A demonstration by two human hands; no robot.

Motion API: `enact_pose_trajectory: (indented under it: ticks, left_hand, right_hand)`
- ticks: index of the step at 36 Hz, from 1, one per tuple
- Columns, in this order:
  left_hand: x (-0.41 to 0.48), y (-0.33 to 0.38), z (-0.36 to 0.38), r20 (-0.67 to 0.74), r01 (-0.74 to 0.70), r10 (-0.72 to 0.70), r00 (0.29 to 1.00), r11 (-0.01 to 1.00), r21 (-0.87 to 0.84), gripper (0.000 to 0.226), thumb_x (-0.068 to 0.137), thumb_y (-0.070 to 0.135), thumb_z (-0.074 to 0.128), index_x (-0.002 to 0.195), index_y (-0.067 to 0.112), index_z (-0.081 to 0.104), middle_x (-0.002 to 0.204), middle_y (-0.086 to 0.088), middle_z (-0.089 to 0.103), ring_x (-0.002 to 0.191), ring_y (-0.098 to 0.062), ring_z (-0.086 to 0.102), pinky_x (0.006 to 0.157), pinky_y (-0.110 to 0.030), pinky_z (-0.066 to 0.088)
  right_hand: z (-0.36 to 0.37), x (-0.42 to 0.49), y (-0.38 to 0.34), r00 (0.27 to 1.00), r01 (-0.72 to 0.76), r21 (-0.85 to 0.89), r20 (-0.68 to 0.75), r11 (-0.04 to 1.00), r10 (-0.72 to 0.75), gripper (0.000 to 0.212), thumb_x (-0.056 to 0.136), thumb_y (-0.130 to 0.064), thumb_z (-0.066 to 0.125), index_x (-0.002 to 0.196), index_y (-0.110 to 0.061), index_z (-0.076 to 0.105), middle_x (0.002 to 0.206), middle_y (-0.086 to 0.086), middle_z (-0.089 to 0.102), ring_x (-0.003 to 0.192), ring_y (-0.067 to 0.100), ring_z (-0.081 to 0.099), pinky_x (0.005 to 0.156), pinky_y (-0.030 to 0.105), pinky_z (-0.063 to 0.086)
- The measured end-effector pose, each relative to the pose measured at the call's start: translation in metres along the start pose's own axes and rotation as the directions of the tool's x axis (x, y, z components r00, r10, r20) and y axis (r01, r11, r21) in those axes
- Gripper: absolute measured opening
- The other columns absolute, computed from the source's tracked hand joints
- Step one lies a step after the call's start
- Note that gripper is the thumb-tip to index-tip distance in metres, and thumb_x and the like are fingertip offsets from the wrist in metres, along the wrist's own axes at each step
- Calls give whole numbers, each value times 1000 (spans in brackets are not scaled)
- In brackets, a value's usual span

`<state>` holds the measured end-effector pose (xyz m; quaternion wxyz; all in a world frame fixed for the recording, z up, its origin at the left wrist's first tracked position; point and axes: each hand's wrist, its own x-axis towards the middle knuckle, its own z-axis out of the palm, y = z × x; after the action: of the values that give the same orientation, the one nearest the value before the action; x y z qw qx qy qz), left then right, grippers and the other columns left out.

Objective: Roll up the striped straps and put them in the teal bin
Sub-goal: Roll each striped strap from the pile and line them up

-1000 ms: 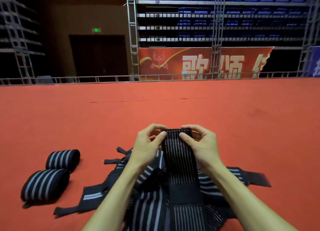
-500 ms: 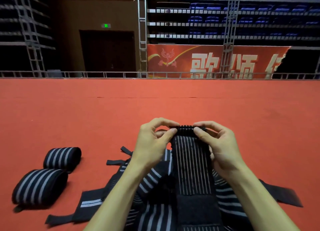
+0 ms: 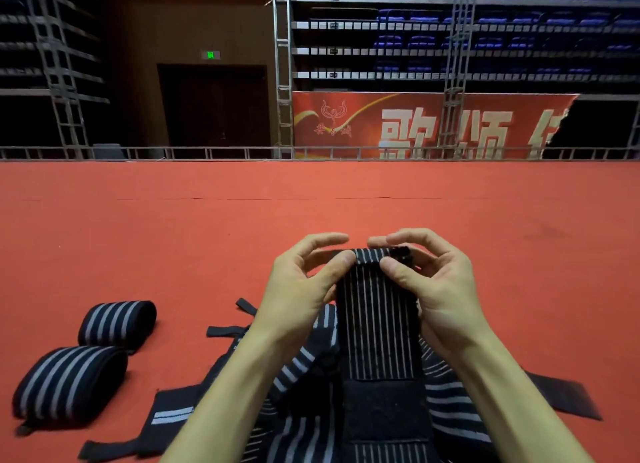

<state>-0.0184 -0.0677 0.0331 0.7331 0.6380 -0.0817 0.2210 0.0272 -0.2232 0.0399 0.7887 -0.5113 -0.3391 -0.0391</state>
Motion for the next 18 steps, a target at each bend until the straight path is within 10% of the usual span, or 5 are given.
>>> enact_pose_trajectory:
  ticks: [10, 18]
  left_hand:
    - [-3, 5, 2, -26, -162, 172, 985, 962, 221, 11, 89, 3, 68, 94, 11, 73, 89, -2, 75, 81, -13, 72, 75, -26, 59]
    - [-3, 5, 1, -44, -190, 207, 977, 949, 253, 23, 88, -4, 68, 90, 18, 74, 82, 5, 74, 77, -9, 70, 72, -23, 58]
  right_hand:
    - [-1, 1, 3, 989, -145, 43, -28, 989, 146, 32, 71, -1, 70, 102, -10, 67, 110, 11, 74, 94, 24, 71, 73, 34, 60]
    - [2, 0, 0, 987, -131, -95, -108, 987, 120, 4, 79, -14, 74, 79, -18, 74, 81, 9, 72, 60, 13, 65, 46, 19, 48]
